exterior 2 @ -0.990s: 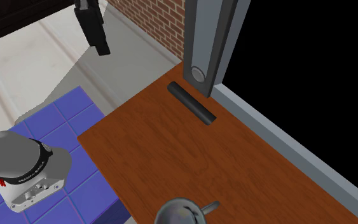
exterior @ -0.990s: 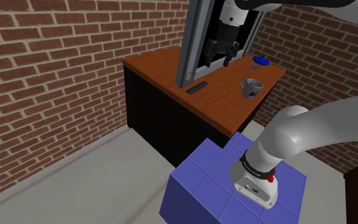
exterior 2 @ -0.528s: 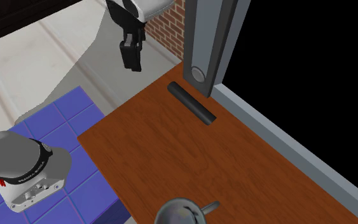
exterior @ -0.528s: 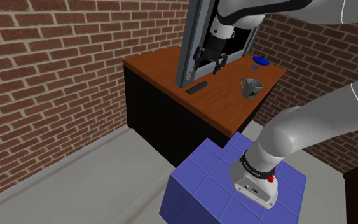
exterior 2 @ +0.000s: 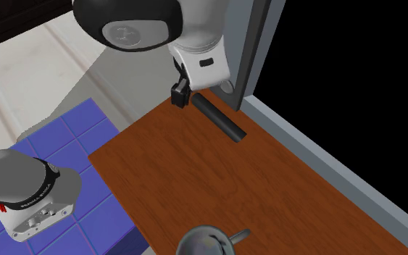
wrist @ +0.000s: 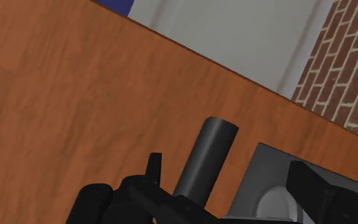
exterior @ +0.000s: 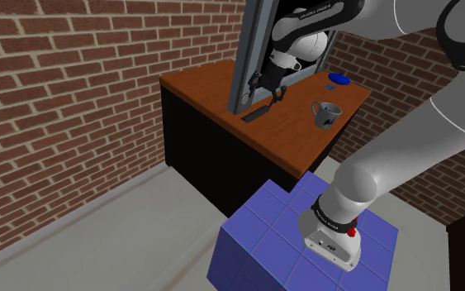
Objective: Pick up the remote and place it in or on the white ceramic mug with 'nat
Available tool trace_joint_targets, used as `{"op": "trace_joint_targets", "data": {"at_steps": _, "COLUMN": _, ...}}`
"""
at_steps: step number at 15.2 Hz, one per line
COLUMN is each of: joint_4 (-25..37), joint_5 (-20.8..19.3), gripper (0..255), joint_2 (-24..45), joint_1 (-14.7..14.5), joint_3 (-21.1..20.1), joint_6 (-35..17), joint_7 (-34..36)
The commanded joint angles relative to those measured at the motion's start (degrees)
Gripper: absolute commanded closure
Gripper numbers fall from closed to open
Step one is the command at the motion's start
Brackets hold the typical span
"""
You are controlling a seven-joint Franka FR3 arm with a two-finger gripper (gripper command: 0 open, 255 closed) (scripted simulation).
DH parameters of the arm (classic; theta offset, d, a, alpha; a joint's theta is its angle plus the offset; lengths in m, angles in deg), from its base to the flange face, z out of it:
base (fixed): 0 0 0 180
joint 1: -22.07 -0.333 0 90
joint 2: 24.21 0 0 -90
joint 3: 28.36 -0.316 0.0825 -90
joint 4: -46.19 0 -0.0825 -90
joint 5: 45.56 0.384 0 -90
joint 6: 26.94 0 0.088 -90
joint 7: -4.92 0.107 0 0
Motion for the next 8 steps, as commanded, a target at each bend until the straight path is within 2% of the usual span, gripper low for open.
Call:
{"op": "trace_joint_targets", "data": {"at_steps": 1, "joint_4": 0.1, "joint_5": 2.9, "gripper": 0, "joint_2": 3.4, "joint_1": 0.7, "joint_3": 1.1, "joint_6": -3.7, "joint_7": 1.8}}
{"op": "trace_joint_targets", "data": {"at_steps": 4, "joint_4": 0.5, "joint_5": 8.2, "gripper": 0, "joint_2": 8.5, "joint_1": 1.6, "joint_3": 2.6, "joint_6": -8.7, "joint_7": 3.6}}
{"op": "trace_joint_targets", "data": {"at_steps": 8, "joint_4": 0.0, "joint_5": 10.3, "gripper": 0, "joint_2": 10.8, "joint_1": 1.3, "joint_3": 2.4, "joint_6": -11.4, "joint_7": 2.9}}
